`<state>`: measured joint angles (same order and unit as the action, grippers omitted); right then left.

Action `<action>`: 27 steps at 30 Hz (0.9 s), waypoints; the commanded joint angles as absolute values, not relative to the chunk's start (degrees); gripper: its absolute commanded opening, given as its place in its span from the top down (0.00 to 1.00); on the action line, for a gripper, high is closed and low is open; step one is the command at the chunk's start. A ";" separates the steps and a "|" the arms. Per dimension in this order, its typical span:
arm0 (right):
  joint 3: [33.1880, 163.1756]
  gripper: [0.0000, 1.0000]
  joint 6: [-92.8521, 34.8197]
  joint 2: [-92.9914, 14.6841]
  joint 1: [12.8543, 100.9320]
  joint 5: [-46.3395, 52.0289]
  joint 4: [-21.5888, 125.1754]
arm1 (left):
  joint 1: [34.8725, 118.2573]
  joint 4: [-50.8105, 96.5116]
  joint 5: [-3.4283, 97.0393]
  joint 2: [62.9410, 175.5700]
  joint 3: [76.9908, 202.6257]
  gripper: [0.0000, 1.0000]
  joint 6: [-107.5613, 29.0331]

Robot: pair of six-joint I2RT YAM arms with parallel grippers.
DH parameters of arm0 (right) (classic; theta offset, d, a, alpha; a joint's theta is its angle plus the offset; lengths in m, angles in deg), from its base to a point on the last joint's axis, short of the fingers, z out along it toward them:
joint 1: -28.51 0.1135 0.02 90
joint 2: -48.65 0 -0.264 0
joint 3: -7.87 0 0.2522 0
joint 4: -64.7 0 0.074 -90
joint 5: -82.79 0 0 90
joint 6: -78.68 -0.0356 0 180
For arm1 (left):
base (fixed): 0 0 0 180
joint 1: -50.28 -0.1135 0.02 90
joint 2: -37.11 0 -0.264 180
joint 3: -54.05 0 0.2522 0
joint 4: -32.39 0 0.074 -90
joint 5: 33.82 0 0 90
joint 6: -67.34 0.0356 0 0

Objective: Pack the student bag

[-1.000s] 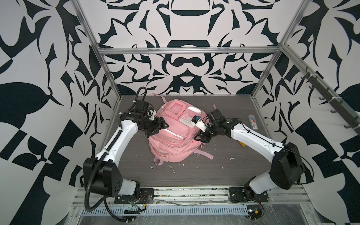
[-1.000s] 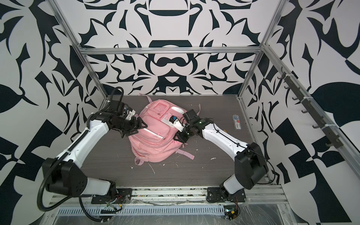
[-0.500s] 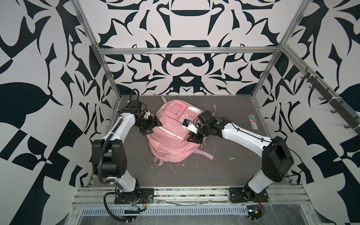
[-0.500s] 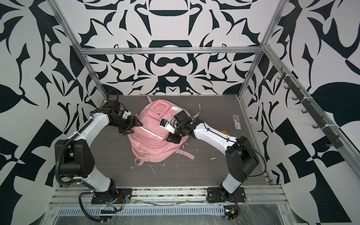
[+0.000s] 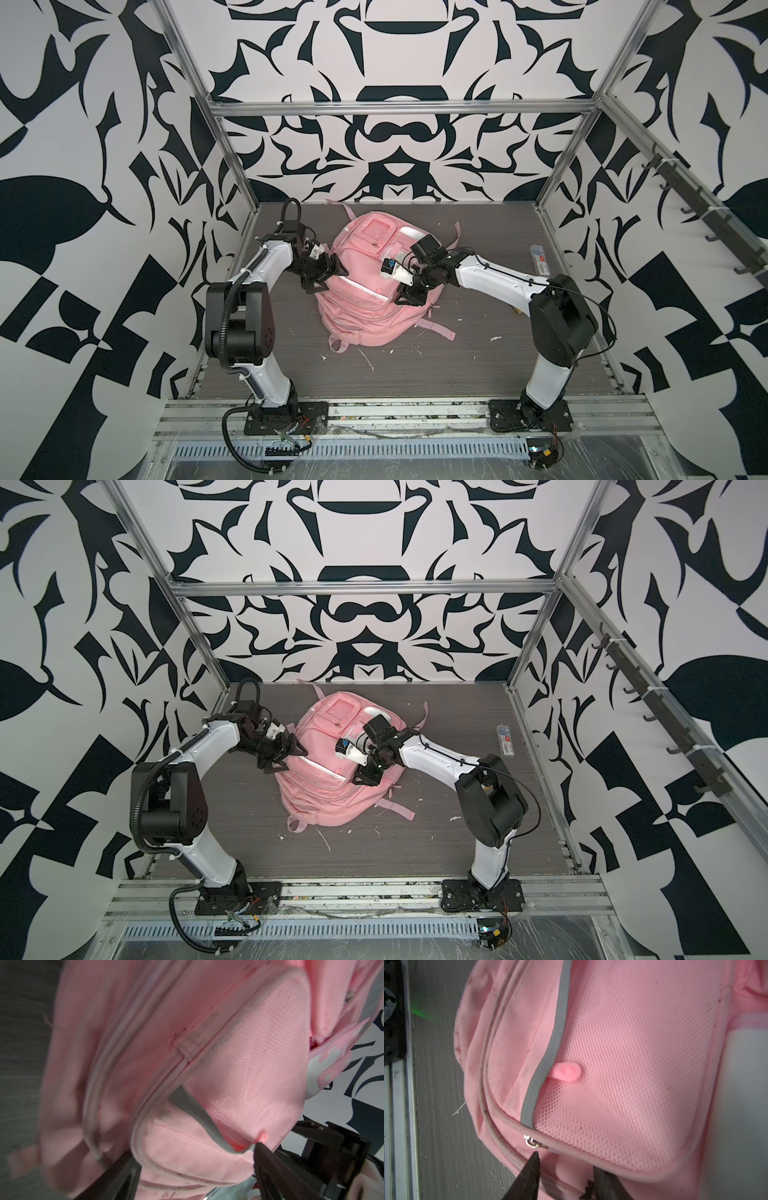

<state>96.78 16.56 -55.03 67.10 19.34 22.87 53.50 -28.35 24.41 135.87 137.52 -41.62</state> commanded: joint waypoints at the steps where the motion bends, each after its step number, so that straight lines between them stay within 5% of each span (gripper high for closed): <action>1: 98.91 0.56 18.05 -55.80 67.57 21.43 26.62 | 53.83 -25.92 19.39 134.42 132.86 0.19 -43.53; 11: 98.18 0.59 18.24 -57.70 69.50 22.07 26.20 | 54.48 -24.83 18.50 133.53 129.97 0.22 -44.64; 19: 98.14 0.74 19.26 -57.96 69.88 19.62 24.07 | 54.43 -24.31 18.18 133.21 128.39 0.25 -44.89; 27: 96.69 0.67 22.99 -56.48 72.80 16.32 20.65 | 54.53 -24.15 17.75 133.00 127.95 0.27 -45.02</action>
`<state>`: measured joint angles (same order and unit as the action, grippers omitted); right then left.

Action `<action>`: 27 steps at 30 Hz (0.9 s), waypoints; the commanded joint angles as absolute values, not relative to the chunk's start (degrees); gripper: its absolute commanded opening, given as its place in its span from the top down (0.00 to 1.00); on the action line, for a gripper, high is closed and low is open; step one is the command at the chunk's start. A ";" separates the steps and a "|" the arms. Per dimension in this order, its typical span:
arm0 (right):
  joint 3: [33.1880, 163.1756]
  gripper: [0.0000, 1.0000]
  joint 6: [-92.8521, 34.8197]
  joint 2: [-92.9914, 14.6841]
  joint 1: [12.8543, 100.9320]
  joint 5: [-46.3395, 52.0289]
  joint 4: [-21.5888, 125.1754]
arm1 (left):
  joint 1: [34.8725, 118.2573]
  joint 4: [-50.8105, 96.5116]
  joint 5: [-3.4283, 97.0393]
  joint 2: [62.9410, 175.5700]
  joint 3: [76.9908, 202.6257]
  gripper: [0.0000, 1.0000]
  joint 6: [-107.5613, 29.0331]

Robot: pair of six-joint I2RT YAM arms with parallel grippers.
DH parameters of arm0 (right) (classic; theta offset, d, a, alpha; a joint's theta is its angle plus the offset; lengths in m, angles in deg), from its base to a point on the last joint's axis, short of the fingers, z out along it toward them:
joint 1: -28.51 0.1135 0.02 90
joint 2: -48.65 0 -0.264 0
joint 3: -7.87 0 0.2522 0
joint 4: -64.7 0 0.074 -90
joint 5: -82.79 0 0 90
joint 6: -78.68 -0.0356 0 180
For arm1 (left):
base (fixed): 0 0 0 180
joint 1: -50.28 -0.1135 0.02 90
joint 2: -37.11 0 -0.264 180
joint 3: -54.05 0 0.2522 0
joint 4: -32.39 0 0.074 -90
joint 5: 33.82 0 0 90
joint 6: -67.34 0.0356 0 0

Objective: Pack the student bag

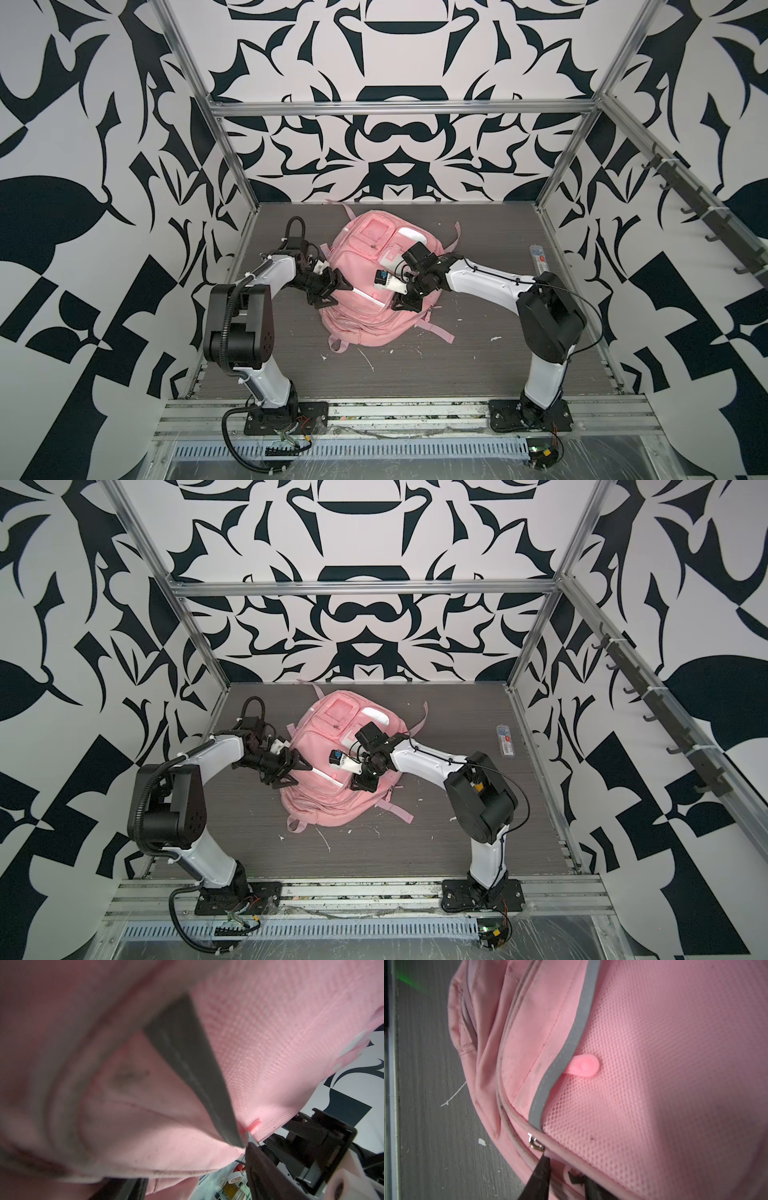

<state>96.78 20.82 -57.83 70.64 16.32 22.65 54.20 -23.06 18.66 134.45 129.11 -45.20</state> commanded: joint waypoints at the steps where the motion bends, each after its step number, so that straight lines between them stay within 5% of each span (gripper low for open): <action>1: 96.69 0.66 23.13 -56.34 73.17 16.10 20.41 | 54.53 -24.16 17.66 133.08 127.93 0.27 -45.02; 15: 96.10 0.71 22.70 -56.41 74.73 11.59 23.23 | 54.50 -24.03 17.77 132.53 127.86 0.27 -45.24; 23: 94.00 1.00 19.44 -55.05 74.78 7.51 28.55 | 54.51 -24.51 18.20 131.71 127.45 0.28 -45.05; 27: 91.68 1.00 12.91 -51.85 72.61 7.88 30.86 | 54.55 -23.72 18.23 130.85 126.03 0.29 -45.66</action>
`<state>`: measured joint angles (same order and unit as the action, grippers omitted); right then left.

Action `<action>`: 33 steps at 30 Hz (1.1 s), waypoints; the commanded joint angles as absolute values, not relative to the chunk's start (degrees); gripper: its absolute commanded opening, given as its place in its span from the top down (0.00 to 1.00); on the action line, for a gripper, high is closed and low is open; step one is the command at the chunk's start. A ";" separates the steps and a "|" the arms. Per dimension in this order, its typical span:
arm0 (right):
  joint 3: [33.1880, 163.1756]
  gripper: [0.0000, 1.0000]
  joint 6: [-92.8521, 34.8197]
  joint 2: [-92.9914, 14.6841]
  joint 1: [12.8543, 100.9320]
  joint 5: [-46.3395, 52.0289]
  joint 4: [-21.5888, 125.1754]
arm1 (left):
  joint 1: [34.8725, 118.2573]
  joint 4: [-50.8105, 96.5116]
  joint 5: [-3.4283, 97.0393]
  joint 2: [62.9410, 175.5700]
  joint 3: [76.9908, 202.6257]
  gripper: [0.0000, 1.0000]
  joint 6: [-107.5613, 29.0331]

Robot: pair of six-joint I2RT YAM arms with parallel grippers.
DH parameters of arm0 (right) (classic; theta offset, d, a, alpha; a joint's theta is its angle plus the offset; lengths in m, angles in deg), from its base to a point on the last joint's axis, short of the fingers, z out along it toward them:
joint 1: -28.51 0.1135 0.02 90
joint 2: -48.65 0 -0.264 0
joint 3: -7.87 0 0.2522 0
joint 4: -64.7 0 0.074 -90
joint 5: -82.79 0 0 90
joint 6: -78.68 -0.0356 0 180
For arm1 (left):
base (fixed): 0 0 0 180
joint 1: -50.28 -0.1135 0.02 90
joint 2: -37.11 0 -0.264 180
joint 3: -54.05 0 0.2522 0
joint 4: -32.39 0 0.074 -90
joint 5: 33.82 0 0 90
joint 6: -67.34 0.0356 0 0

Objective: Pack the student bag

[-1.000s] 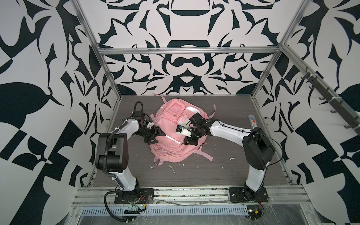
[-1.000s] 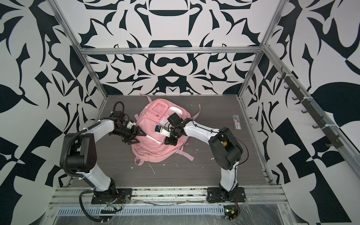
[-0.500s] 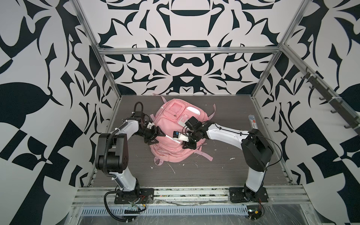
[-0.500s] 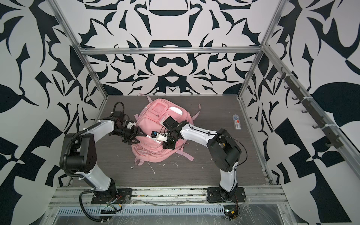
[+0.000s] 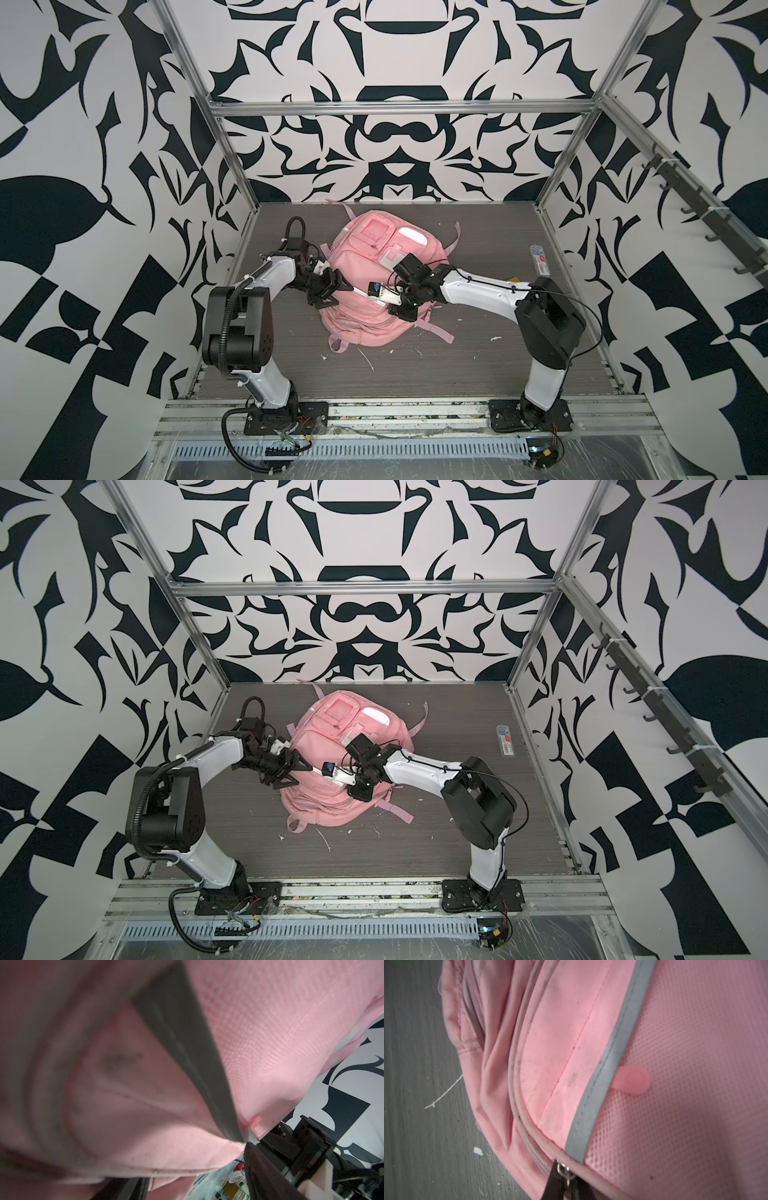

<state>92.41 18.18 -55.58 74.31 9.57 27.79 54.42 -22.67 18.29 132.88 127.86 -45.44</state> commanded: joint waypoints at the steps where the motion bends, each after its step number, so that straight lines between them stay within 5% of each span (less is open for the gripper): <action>1: 91.61 1.00 11.39 -51.53 71.72 8.13 30.42 | 54.49 -23.43 18.23 130.56 125.39 0.30 -45.88; 13: 86.44 1.00 -1.30 -45.53 62.50 3.54 26.92 | 69.54 -21.42 22.94 118.09 115.36 0.33 -54.91; 20: 81.32 1.00 1.22 -40.32 59.69 3.68 25.47 | 72.62 -37.47 38.04 111.53 130.85 0.34 -46.15; 33: 81.30 1.00 -0.85 -39.83 57.00 3.14 23.14 | 79.78 -41.21 38.26 142.83 170.20 0.28 -16.86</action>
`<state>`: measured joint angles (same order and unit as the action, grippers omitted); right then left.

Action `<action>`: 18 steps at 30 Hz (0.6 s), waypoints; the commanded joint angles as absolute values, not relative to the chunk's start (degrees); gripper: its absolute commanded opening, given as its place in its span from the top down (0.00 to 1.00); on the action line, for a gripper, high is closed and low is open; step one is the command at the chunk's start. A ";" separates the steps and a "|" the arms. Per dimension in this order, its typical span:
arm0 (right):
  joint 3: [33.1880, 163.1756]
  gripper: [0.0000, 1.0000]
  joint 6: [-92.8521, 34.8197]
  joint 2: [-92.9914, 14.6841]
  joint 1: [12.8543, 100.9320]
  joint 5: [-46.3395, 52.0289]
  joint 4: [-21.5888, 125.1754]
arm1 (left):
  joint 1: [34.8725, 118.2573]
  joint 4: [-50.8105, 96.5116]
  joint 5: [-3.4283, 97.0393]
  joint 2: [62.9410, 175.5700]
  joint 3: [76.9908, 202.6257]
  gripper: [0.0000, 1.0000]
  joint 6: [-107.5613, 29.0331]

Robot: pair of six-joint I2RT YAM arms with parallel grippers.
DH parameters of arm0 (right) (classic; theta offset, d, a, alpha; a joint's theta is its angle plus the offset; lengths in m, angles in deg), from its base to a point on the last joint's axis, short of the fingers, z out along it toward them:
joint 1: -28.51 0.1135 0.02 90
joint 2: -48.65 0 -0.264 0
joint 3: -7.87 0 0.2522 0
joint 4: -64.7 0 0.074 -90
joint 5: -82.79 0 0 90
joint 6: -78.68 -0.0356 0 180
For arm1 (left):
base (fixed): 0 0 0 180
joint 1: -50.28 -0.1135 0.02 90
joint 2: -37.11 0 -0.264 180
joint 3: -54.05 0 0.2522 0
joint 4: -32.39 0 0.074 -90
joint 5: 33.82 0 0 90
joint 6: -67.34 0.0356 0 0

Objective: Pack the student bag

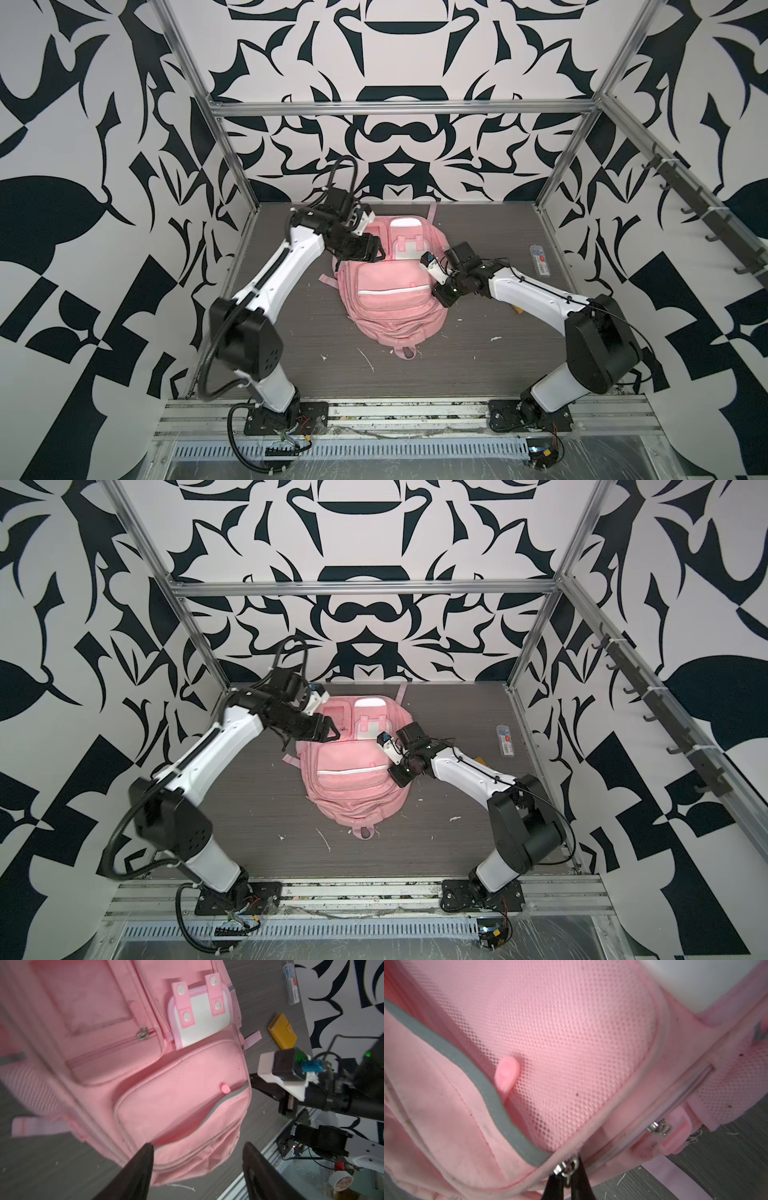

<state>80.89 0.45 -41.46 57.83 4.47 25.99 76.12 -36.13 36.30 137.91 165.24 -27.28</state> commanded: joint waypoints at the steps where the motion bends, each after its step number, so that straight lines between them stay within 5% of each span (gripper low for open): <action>1: 81.23 1.00 -0.91 -39.69 56.94 2.99 22.88 | 80.73 -41.83 38.87 145.16 172.43 0.28 -14.93; 11: 82.91 1.00 -1.68 -38.35 56.64 3.69 19.72 | 82.35 -41.40 41.42 159.64 183.11 0.28 -12.32; 18: 84.64 1.00 -1.01 -38.19 56.72 2.54 17.15 | 83.18 -39.74 42.91 160.16 176.75 0.28 -9.75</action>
<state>82.66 -0.88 -41.22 57.00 3.88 21.23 82.55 -38.12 41.50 159.57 179.27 -12.53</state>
